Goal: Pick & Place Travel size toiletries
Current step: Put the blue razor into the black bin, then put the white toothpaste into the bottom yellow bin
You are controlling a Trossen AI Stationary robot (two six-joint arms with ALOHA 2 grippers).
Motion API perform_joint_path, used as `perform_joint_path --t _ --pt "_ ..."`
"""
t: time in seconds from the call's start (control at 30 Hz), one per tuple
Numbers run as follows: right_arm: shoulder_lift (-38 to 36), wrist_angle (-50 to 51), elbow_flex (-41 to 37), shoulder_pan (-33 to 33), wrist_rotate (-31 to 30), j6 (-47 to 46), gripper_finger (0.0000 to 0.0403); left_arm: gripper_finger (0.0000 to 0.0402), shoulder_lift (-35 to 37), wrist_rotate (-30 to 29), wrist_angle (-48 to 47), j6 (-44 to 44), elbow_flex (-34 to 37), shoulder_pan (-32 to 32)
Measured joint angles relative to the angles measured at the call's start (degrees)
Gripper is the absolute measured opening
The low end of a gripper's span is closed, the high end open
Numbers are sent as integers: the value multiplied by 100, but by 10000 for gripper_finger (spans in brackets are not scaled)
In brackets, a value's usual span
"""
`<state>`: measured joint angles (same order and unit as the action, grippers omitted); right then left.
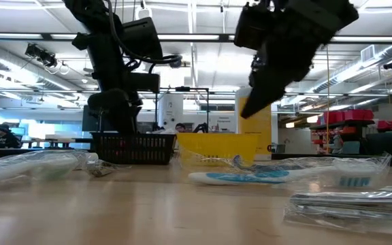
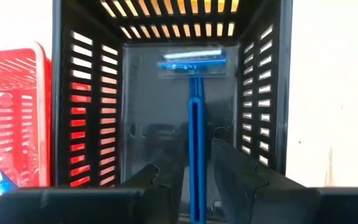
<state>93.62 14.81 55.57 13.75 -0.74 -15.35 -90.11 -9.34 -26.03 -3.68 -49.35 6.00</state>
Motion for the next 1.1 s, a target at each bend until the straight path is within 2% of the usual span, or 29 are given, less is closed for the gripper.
perform_joint_path --t 0.1,0.23,0.4,0.53,0.7,0.8,0.9,1.1 --pt "0 506 0 131 116 -30 211 106 12 -42 -15 -10 -39 -41" --pt "0 870 -1 412 654 -68 202 111 196 -273 -31 -180 -272 -153" --pt "0 903 0 912 894 -373 185 106 791 -409 27 -213 -527 -270" --pt "0 1130 0 1345 1041 -922 181 103 1318 -413 27 127 -540 -320" --pt "0 1213 0 1927 1030 -1417 189 103 1687 -406 14 341 -520 -534" --pt "0 1315 0 2160 653 -1346 200 103 1704 -451 73 426 -513 -672" --pt "48 1320 0 2229 69 -1542 217 103 1698 -526 116 450 -511 -762" --pt "339 1324 2 2226 -12 -1631 256 103 1698 -563 387 424 -511 -868"
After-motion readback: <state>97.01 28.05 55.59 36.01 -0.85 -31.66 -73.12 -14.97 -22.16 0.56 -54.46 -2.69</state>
